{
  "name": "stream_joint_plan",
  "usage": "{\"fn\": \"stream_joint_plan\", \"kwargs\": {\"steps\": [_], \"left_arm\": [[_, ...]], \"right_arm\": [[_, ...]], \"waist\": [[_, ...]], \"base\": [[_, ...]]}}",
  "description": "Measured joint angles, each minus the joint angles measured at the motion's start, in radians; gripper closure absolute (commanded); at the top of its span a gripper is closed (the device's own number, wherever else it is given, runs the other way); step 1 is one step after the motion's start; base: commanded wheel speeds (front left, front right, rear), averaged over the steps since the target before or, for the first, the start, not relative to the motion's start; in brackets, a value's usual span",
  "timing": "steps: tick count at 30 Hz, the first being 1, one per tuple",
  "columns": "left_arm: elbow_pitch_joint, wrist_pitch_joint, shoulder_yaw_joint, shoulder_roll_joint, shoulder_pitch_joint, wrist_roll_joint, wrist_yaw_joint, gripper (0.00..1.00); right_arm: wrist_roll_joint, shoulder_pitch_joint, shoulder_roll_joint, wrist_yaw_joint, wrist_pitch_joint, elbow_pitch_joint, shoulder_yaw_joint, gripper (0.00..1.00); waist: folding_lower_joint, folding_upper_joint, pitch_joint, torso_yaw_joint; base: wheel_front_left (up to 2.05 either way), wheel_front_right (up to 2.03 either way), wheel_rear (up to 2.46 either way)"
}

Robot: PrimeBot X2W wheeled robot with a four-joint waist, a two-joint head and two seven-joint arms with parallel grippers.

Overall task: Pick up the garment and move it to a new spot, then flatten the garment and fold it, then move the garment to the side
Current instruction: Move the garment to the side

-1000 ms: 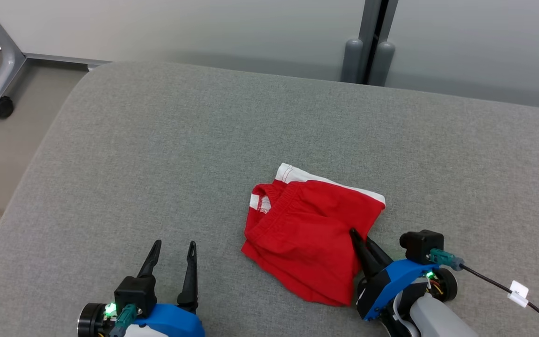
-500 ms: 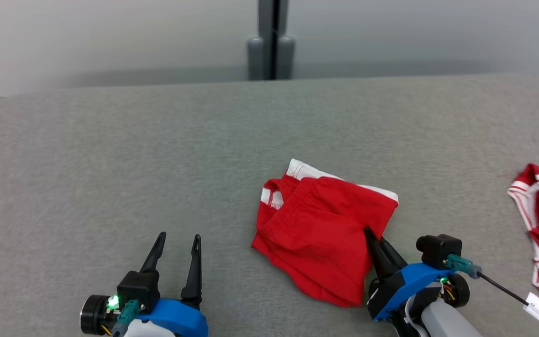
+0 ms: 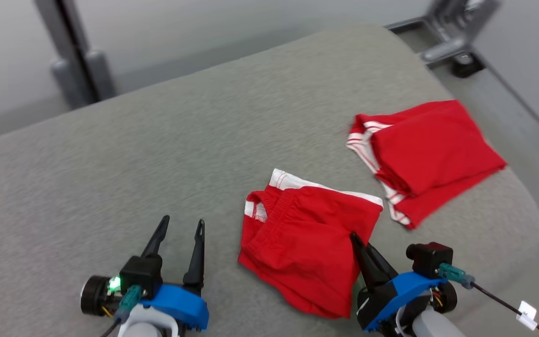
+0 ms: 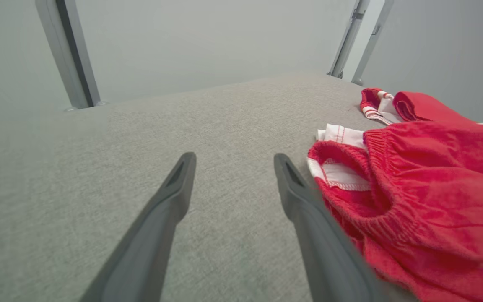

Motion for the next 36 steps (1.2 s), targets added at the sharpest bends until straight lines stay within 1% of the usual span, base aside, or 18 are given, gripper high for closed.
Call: {"fn": "stream_joint_plan", "kwargs": {"steps": [5, 8, 13, 16, 18, 21, 25, 32, 36], "left_arm": [[0.003, 0.000, -0.001, -0.001, -0.011, 0.012, -0.008, 0.00], [0.007, 0.000, -0.009, -0.001, -0.018, 0.024, -0.017, 0.00], [0.012, 0.000, -0.013, 0.000, -0.022, 0.036, -0.027, 0.00], [0.016, 0.000, -0.025, 0.000, -0.023, 0.044, -0.034, 0.00], [0.021, 0.000, -0.037, -0.002, -0.024, 0.052, -0.039, 0.00], [0.029, 0.000, -0.054, 0.001, -0.026, 0.054, -0.044, 0.00], [0.030, 0.000, -0.074, -0.001, -0.026, 0.052, -0.050, 0.00], [0.021, 0.000, -0.096, 0.001, -0.026, 0.024, -0.052, 0.00], [0.014, 0.000, -0.102, 0.000, -0.027, 0.005, -0.051, 0.00]], "right_arm": [[0.002, 0.017, 0.000, 0.000, 0.000, -0.018, 0.018, 1.00], [-0.003, 0.020, -0.001, 0.000, 0.000, -0.026, 0.011, 1.00], [-0.050, 0.013, 0.000, 0.000, 0.000, -0.024, 0.005, 1.00], [-0.109, -0.029, -0.002, 0.000, 0.000, -0.012, -0.007, 1.00], [-0.148, -0.072, -0.019, 0.000, 0.000, -0.002, -0.012, 1.00], [-0.199, -0.142, -0.073, 0.000, 0.000, 0.032, -0.021, 1.00], [-0.258, -0.244, -0.194, 0.000, 0.001, 0.113, -0.043, 1.00], [-0.332, -0.372, -0.395, 0.000, 0.079, 0.256, -0.031, 1.00], [-0.346, -0.397, -0.474, 0.001, 0.114, 0.321, -0.046, 1.00]], "waist": [[-0.0001, 0.0000, -0.009, -0.093], [-0.0001, -0.0001, -0.010, -0.118], [0.0002, 0.0000, 0.011, -0.116], [0.0000, -0.0001, 0.017, -0.093], [0.0000, -0.0001, 0.021, -0.071], [0.0001, -0.0001, 0.024, -0.026], [-0.0001, -0.0001, 0.026, 0.048], [0.0000, -0.0001, 0.045, 0.178], [0.0000, 0.0000, 0.063, 0.242]], "base": [[0.00, 0.00, 0.00], [0.00, 0.00, 0.00], [0.00, 0.00, 0.00], [0.00, 0.00, 0.00], [0.00, 0.00, 0.00], [0.00, 0.00, 0.00], [0.00, 0.00, 0.00], [0.00, 0.00, 0.00], [0.00, 0.00, 0.00]]}}
